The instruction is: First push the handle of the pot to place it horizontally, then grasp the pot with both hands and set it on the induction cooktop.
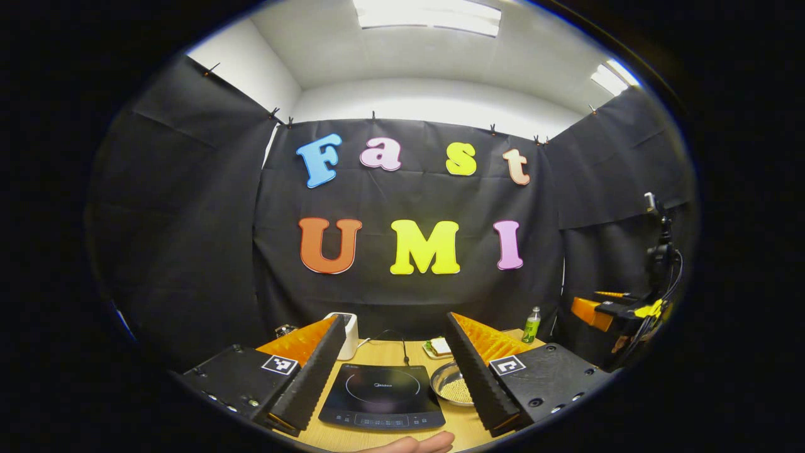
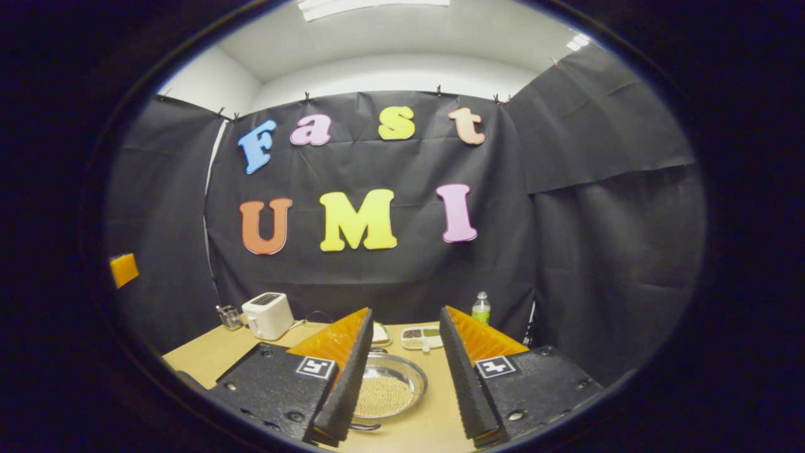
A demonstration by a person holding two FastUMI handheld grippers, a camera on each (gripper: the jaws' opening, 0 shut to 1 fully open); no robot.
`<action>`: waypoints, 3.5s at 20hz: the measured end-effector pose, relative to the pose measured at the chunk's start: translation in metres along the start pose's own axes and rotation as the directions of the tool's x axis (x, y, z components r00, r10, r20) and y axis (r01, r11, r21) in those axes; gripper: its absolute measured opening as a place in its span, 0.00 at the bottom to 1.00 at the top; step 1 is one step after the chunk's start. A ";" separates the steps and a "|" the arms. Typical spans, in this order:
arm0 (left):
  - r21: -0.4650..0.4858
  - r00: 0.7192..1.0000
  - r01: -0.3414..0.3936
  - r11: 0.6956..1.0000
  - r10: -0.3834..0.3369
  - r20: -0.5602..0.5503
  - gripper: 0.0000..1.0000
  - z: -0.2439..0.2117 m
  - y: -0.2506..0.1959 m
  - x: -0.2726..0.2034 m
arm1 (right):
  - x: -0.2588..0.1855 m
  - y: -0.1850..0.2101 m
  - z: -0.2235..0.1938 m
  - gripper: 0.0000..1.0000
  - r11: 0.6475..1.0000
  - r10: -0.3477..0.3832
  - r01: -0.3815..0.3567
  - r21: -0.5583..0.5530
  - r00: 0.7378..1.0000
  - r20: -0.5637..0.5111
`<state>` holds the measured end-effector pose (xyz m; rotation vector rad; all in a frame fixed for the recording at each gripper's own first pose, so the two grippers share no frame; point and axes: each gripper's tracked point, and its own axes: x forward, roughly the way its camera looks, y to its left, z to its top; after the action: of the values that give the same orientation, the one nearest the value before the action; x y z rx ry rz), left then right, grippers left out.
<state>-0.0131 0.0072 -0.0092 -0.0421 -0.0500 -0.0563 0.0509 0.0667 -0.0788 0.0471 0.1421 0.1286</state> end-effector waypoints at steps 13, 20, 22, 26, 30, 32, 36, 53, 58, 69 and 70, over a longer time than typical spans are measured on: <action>0.069 1.000 -0.017 0.997 0.018 -0.022 0.95 -0.027 0.009 0.004 | 0.033 0.090 -0.177 0.04 0.986 0.154 -0.169 -0.004 0.911 -0.383; 0.053 0.999 -0.020 0.998 0.021 -0.026 0.94 -0.032 0.018 0.001 | 0.025 0.121 -0.255 0.01 0.970 0.206 -0.242 0.014 0.792 -0.574; 0.059 0.999 -0.022 0.998 0.024 -0.027 0.94 -0.035 0.020 0.000 | 0.021 0.127 -0.268 0.01 0.966 0.214 -0.260 0.011 0.770 -0.601; 0.049 0.999 -0.009 0.999 0.010 -0.035 0.94 -0.038 0.019 -0.001 | 0.016 0.129 -0.294 0.04 0.967 0.211 -0.254 0.031 0.723 -0.658; 0.052 0.999 -0.007 0.999 0.009 -0.039 0.94 -0.041 0.021 0.000 | 0.022 0.118 -0.311 0.04 0.976 0.194 -0.208 0.066 0.691 -0.696; 0.051 0.999 0.008 0.999 -0.006 -0.045 0.94 -0.043 0.017 -0.001 | 0.021 0.116 -0.312 0.04 0.976 0.194 -0.208 0.066 0.691 -0.696; 0.052 0.999 0.004 0.999 -0.001 -0.052 0.94 -0.044 0.019 -0.003 | 0.015 0.109 -0.315 0.03 0.978 0.190 -0.198 0.070 0.688 -0.701; 0.034 1.000 -0.012 0.999 0.011 0.016 0.94 -0.030 0.019 -0.014 | 0.026 0.057 -0.316 0.00 0.988 0.126 -0.151 0.017 0.751 -0.648; 0.057 1.000 -0.012 0.998 0.013 -0.013 0.84 -0.040 0.019 -0.011 | 0.031 0.034 -0.315 0.04 0.992 0.106 -0.122 0.021 0.757 -0.645; 0.043 1.000 0.008 0.999 -0.008 0.006 0.94 -0.044 0.003 -0.013 | 0.064 -0.045 -0.300 0.04 0.999 0.039 -0.032 0.023 0.796 -0.603; 0.046 1.000 0.006 0.999 -0.006 0.001 0.94 -0.047 0.001 -0.011 | 0.067 -0.050 -0.301 0.04 0.999 0.032 -0.025 0.020 0.797 -0.603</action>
<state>-0.0222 0.0071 -0.0566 0.0038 -0.0530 -0.0609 0.0799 0.0378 -0.3882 0.0176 0.7888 0.1704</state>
